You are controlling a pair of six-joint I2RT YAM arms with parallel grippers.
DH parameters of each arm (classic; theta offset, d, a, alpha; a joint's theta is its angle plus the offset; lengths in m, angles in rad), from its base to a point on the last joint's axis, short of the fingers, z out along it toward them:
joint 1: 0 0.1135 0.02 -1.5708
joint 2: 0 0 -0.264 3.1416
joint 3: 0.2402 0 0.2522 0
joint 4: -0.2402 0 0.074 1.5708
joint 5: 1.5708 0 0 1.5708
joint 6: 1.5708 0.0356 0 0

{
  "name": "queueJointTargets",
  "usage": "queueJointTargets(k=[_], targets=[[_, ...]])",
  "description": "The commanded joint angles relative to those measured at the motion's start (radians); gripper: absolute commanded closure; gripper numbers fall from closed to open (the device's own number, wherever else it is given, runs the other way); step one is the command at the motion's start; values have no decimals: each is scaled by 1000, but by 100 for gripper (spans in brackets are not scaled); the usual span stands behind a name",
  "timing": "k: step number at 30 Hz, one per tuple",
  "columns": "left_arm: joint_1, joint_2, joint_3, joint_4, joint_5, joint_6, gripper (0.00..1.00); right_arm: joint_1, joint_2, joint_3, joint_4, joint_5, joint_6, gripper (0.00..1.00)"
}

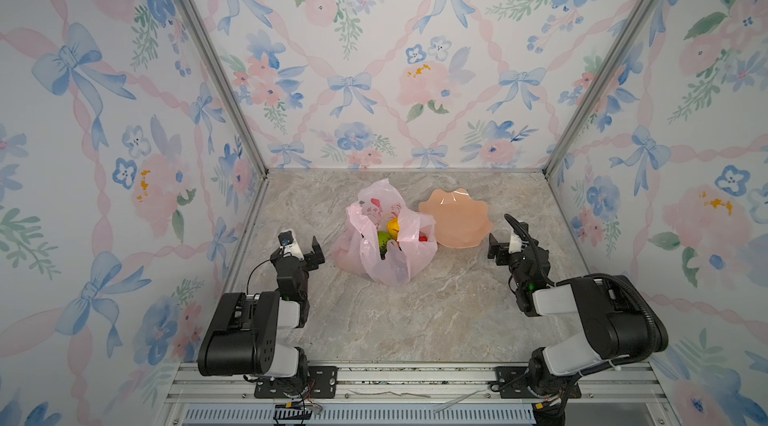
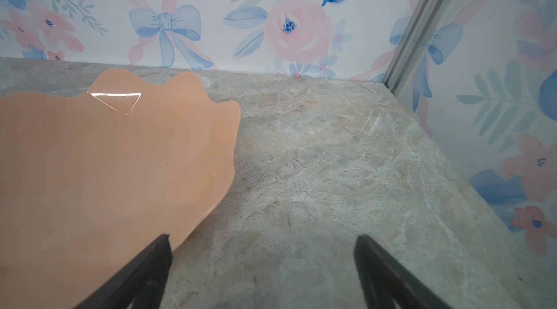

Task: Place the fruits into the plastic bag
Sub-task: Reset both arms

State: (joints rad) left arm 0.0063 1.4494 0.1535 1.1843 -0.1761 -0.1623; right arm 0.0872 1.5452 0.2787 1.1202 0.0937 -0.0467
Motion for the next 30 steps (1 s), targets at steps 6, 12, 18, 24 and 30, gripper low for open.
queueJointTargets(k=[6, 12, 18, 24, 30], targets=[[-21, 120, 10, 186, -15, 87, 2, 38, 25, -67, 153, 28, -45, 3], [-40, 125, 53, 110, -46, 100, 2, 72, 52, -84, 221, 93, -67, 4], [-43, 124, 53, 107, -51, 102, 2, 7, 5, 62, -112, 99, 22, 3], [-45, 121, 52, 106, -52, 102, 2, -31, 7, 65, -114, 60, 55, 3], [-52, 123, 53, 107, -64, 107, 2, -48, 19, -52, 127, 29, 70, 3]])
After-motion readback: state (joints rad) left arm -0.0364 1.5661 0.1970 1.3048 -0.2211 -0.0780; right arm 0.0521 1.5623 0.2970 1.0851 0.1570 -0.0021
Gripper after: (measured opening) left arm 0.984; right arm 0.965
